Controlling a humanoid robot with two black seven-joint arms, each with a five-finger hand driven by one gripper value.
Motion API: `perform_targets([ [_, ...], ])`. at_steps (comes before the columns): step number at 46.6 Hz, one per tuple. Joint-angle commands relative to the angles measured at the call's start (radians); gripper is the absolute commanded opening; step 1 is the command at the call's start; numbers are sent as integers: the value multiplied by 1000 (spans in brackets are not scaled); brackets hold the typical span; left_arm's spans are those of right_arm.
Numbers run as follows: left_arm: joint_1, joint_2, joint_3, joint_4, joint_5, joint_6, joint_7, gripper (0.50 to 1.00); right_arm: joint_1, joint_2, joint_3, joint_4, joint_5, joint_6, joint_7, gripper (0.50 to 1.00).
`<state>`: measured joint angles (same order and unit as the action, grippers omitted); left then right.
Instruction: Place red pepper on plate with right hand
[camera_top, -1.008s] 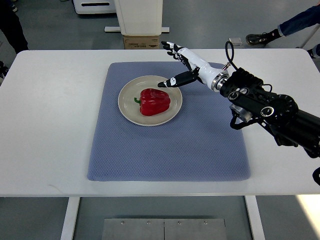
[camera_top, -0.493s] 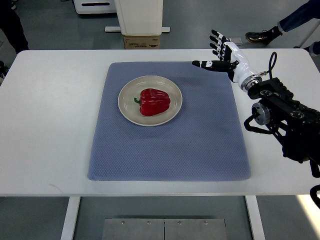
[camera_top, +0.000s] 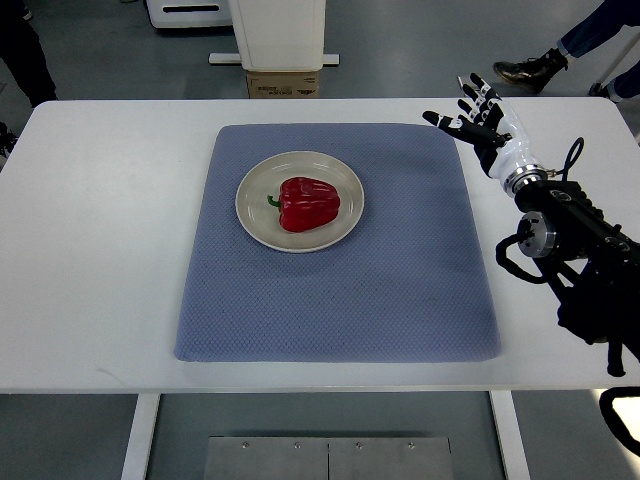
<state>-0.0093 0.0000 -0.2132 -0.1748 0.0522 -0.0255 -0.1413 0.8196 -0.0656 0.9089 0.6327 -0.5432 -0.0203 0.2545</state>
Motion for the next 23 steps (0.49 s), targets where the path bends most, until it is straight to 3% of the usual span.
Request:
perform_targets([
  [1,0,0,0,0,0,1,0,1000,-14,17,51,-1,0,-1,-6,1000],
  [12,0,0,0,0,0,1,0,1000,-43,66,205,-1,0,-1,-6,1000],
  [23,0,0,0,0,0,-1,0,1000,-57,66,222,-4,0,-3,2,1000],
])
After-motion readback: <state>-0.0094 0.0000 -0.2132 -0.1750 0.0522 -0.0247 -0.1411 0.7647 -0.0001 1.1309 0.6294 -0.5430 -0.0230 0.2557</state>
